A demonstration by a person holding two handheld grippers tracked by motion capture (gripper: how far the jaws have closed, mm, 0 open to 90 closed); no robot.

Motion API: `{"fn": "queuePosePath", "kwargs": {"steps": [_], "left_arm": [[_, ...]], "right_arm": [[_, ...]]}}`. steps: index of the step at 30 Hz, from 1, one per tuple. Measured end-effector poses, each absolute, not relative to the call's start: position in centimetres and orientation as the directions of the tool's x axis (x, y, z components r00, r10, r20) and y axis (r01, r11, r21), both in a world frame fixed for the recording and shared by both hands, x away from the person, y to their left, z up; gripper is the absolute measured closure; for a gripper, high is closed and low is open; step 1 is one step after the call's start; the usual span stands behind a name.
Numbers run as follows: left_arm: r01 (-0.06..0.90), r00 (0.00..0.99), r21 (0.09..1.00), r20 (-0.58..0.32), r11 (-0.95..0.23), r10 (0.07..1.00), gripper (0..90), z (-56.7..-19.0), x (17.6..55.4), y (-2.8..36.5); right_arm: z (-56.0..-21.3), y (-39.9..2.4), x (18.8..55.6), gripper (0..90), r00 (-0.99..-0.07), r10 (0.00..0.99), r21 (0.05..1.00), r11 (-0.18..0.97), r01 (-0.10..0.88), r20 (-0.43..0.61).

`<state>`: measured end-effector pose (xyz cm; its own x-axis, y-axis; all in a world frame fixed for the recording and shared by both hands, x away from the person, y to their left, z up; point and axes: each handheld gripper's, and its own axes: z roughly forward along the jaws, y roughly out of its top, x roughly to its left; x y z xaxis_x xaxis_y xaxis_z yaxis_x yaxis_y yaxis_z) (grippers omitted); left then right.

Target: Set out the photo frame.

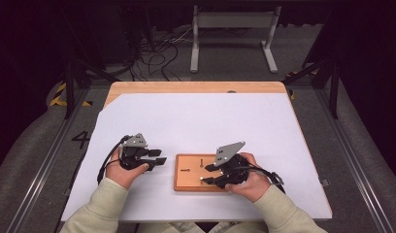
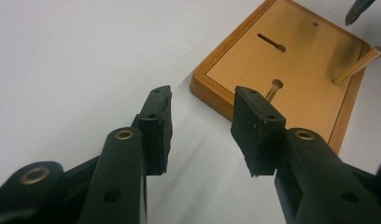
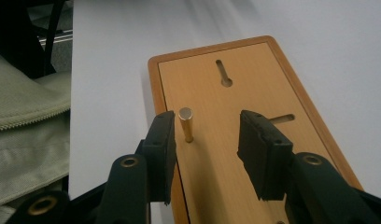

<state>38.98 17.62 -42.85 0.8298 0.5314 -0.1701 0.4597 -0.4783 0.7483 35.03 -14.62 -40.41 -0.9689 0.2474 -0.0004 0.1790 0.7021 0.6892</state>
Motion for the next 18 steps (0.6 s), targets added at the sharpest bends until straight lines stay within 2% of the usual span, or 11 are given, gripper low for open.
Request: {"fn": "queuePosePath", "kwargs": {"steps": [9,14,18], "left_arm": [[0.463,0.83,0.745,-0.174,-0.48,0.53,56.5,-43.0,39.0,17.5],[0.467,0.828,0.744,-0.18,-0.478,0.531,56.2,-43.1,39.1,17.5],[0.468,0.827,0.745,-0.181,-0.475,0.532,55.5,-43.0,39.1,17.6]], "right_arm": [[-42.1,-13.3,35.1,61.1,-0.975,0.22,0.674,0.723,0.152,-0.015],[-42.6,-12.8,35.0,72.4,-0.979,0.199,0.669,0.735,0.113,-0.053],[-42.6,-12.6,34.8,75.9,-0.981,0.187,0.675,0.731,0.1,-0.057]]}}
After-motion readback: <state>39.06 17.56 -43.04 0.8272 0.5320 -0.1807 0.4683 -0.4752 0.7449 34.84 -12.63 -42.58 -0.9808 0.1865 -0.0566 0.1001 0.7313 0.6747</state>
